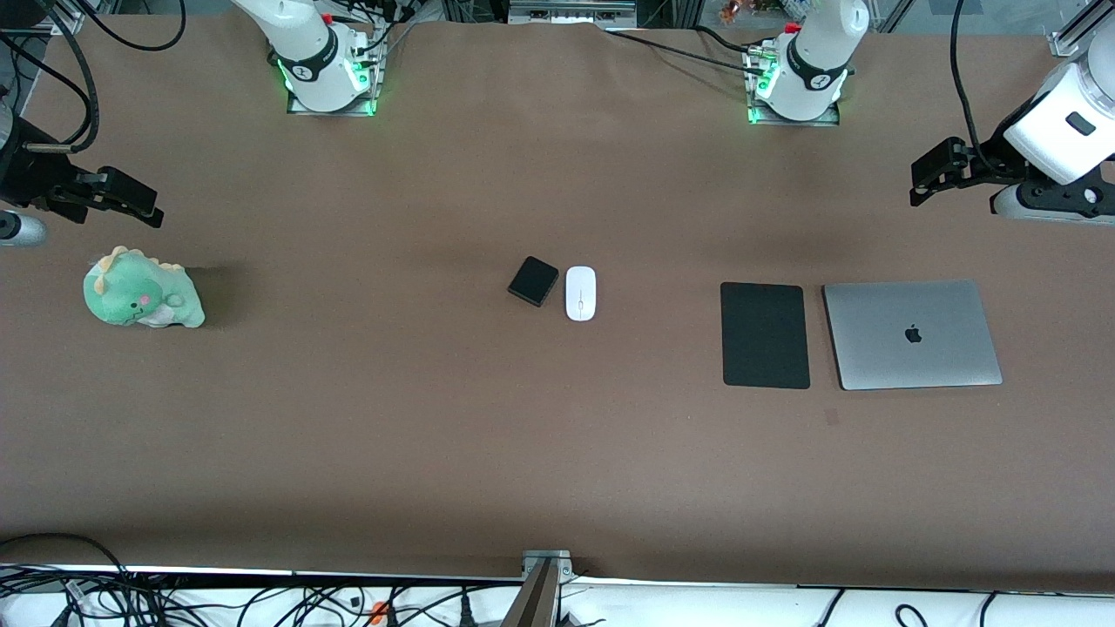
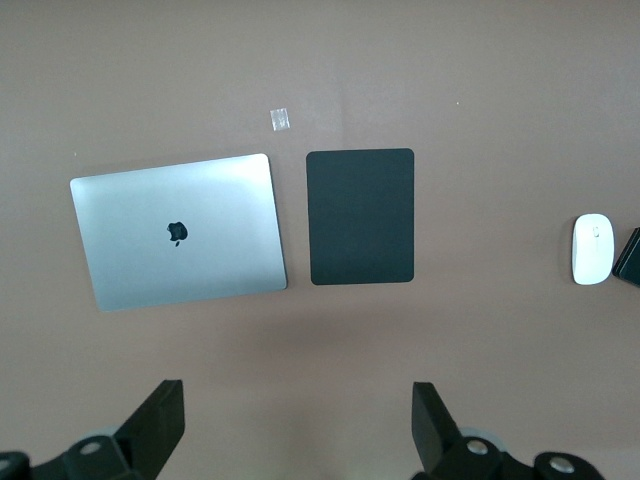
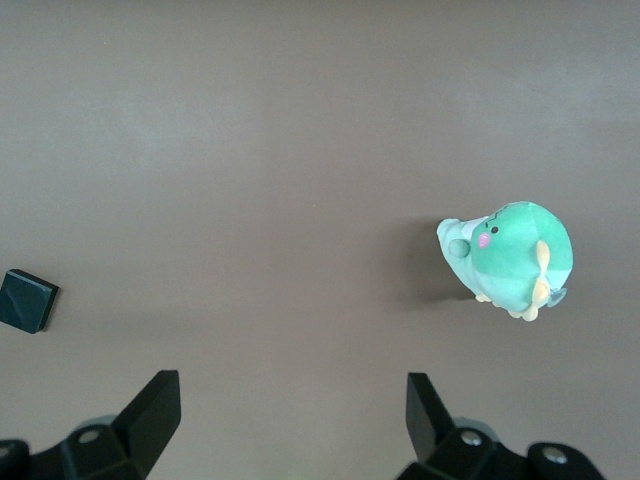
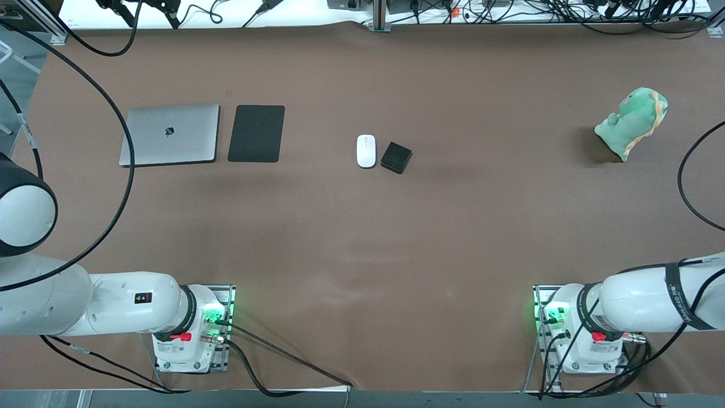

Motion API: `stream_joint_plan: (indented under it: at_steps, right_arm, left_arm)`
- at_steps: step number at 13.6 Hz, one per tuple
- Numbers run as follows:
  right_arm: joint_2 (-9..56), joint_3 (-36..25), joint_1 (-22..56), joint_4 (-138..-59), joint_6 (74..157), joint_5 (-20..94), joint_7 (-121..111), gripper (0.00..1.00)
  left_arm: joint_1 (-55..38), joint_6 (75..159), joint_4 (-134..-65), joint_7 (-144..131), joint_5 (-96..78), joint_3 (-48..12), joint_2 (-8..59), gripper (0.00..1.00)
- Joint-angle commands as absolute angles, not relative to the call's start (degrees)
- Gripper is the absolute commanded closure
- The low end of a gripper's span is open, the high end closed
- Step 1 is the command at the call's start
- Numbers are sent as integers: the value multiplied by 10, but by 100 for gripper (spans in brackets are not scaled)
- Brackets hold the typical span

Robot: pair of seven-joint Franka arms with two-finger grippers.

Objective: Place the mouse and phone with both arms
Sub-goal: 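Move the left gripper toward the white mouse while the right gripper advances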

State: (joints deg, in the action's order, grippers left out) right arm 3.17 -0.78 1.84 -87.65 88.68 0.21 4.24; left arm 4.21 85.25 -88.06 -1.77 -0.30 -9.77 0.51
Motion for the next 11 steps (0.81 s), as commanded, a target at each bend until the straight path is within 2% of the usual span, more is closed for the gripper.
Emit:
stream_joint_plan:
  at_steps: [1,9,11]
  right_arm:
    - [23,-4,18,-875,880,4,47,0]
    - [32,-2,19,-881,879,25,40,0]
    - [38,2,41,-888,878,27,48,0]
  left_arm:
    - [45,839,-860,-10,0,-98,14,0]
    - [40,831,-863,-17,4,-118,15,0]
    - [41,817,-864,-14,2,-119,33,0]
